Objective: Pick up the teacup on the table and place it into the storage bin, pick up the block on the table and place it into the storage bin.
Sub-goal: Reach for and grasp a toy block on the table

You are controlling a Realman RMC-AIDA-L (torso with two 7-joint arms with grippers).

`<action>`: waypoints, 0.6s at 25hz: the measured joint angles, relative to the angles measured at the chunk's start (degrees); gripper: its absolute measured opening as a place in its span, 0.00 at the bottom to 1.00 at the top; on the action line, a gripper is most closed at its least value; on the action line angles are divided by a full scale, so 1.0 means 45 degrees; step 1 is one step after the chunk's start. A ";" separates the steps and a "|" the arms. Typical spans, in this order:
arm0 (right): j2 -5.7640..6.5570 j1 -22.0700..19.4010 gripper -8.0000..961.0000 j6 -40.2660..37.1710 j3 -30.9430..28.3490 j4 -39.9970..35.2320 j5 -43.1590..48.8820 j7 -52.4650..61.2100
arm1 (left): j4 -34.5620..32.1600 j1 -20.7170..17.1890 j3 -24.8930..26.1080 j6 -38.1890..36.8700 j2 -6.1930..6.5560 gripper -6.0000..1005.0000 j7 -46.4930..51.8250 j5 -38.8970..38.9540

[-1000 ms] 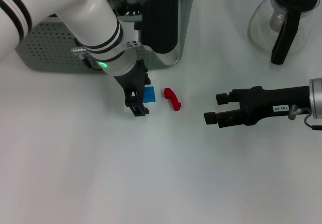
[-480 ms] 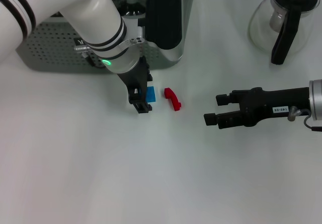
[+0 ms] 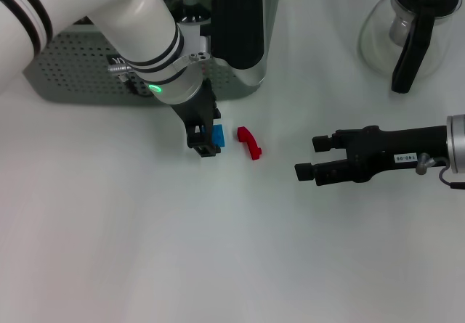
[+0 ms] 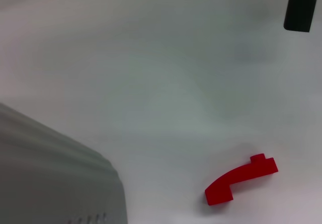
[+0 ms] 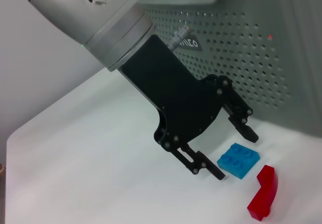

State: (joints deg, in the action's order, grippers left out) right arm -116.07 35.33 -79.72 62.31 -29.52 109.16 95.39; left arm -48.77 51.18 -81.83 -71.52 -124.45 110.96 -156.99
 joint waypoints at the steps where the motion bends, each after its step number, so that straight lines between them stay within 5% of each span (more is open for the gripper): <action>1: -0.0001 0.0000 0.94 0.0000 0.0000 -0.0001 -0.0001 -0.0001 | 0.0022 0.0000 0.0000 0.0030 0.0000 0.73 -0.0007 0.0000; 7: -0.0024 -0.0012 0.94 0.0001 0.0000 -0.0001 0.0000 -0.0006 | 0.0300 0.0039 -0.0160 0.0208 0.0000 0.61 -0.0036 0.0001; 15: -0.0029 -0.0060 0.94 0.0001 0.0000 -0.0001 0.0000 -0.0031 | 0.0332 0.0042 -0.0374 0.0330 0.0000 0.61 0.0002 0.0037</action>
State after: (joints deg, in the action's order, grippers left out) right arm -116.20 35.06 -79.71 62.31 -29.53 109.16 95.26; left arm -47.27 51.37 -83.51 -70.03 -124.45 110.96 -156.82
